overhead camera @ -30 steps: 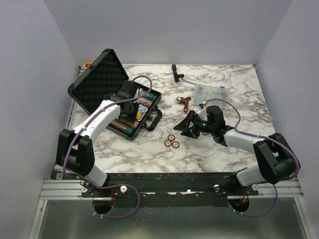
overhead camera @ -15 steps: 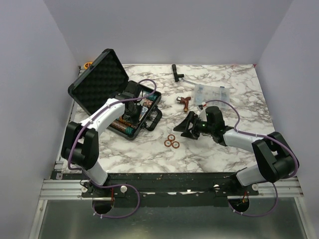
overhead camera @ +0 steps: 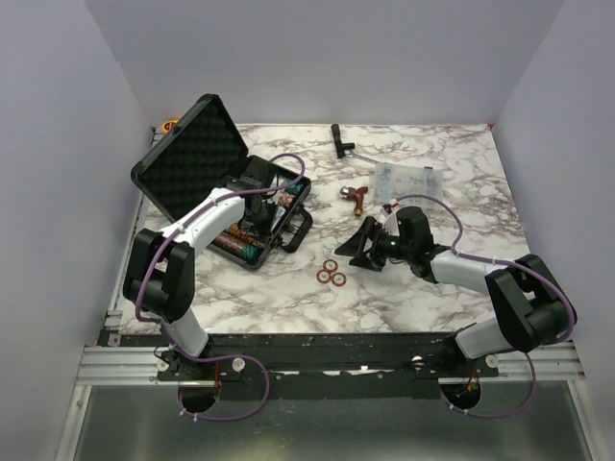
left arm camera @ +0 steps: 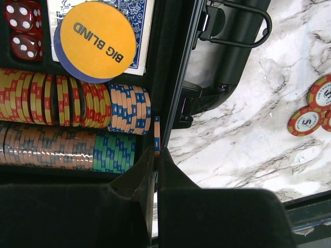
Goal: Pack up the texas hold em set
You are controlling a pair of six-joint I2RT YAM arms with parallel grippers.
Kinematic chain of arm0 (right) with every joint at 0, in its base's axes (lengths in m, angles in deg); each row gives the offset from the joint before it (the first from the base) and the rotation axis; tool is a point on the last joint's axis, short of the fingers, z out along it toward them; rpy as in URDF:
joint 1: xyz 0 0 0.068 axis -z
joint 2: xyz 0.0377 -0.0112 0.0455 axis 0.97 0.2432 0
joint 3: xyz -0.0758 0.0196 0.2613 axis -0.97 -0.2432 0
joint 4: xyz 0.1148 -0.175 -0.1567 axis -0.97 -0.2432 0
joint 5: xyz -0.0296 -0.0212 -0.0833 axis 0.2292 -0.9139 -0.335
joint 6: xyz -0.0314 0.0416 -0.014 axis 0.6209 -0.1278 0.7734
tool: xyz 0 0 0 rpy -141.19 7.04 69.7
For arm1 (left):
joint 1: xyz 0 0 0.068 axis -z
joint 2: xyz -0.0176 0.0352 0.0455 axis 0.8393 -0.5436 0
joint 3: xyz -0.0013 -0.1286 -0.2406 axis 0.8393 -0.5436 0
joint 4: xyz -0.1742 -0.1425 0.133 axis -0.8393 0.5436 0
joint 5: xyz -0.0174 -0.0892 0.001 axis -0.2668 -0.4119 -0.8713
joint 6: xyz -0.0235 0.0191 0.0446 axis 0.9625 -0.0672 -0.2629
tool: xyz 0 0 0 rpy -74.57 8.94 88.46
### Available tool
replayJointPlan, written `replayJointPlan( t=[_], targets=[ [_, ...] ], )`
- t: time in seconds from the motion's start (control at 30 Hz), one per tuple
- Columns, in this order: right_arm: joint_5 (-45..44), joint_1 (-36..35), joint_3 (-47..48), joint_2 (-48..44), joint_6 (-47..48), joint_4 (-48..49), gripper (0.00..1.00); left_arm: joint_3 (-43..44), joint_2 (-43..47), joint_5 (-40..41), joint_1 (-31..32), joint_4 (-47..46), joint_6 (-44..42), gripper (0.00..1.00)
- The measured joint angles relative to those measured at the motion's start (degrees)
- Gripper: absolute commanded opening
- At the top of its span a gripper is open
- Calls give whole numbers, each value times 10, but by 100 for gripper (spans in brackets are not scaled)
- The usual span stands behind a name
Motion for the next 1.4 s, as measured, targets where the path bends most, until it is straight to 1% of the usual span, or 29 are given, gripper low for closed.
replayJointPlan(
  t=[0.37, 0.73, 1.03, 1.2, 1.27, 1.4],
  targets=[
    [0, 0, -3, 0, 0, 3, 78, 2, -9, 18, 0, 0, 0, 0],
    [0, 0, -10, 0, -2, 12, 78, 7, -9, 63, 5, 2, 0, 0],
    [0, 0, -13, 0, -3, 14, 78, 9, -21, 65, 5, 3, 0, 0],
    [0, 0, -15, 0, -5, 17, 78, 16, -39, 67, 5, 11, 1, 13],
    [0, 0, -15, 0, -5, 18, 78, 18, -41, 68, 5, 14, 2, 22],
    [0, 0, -16, 0, -5, 22, 78, 19, -41, 71, 5, 16, 5, 31]
  ],
)
